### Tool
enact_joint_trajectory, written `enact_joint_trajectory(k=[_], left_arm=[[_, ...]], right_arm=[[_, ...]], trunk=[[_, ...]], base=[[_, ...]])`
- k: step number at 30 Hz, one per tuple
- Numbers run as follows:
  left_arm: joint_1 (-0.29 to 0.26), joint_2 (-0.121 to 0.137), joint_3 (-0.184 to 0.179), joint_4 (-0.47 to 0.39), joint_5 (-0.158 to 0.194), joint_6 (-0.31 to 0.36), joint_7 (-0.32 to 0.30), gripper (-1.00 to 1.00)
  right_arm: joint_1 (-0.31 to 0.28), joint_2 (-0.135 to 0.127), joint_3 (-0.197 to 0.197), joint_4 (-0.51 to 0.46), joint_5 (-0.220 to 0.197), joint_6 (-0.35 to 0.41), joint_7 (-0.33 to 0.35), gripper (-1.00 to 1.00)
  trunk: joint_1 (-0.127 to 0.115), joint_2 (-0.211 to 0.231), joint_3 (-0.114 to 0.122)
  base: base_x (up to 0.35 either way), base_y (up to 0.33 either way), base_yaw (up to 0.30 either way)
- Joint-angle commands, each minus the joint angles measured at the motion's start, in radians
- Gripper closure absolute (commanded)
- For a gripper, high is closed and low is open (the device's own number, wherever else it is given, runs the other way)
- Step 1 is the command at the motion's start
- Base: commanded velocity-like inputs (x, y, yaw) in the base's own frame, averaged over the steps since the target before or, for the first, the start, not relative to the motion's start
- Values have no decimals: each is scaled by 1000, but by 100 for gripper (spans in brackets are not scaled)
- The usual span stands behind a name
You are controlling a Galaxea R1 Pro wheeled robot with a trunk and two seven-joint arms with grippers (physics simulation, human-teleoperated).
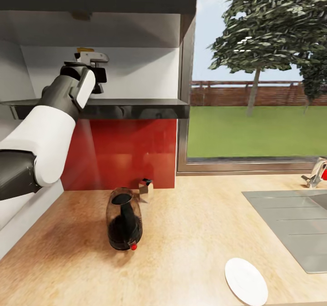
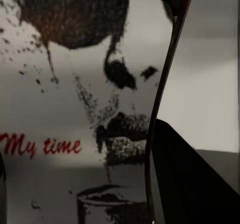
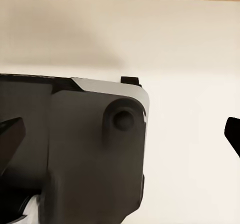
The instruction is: Set up a coffee station on the kitchen countertop: keep the coffee maker on the countertop, move the bottle of coffee from the kitchen shelf to the counter next to the coffee maker, place a paper coffee filter on top of the coffee maker, put the saucer next to the coffee maker with the coffee cup on the saucer, and place the electric kettle next to the coffee maker.
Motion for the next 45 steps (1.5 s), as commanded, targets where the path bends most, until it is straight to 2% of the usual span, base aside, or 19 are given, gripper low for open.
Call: enact_joint_trajectory(k=[1,8,21,45], left_arm=[[0,1,-5,-6,5,7,5,100],[2,2,-7,-41,4,18,5,100],[3,4,-8,-41,1,19,5,100],[3,3,-8,-41,4,19,6,100]], right_arm=[[0,0,8,0,-11,-3,1,-100],[0,1,8,0,-12,-3,1,-100],[0,1,8,-1,-12,-3,-1,-100],[0,1,7,0,-12,-3,-3,-100]], trunk=[[0,-1,0],[0,-1,0],[0,-1,0],[0,-1,0]], base=[[0,0,0],[32,-42,-186],[46,-258,-283],[0,-273,-7]])
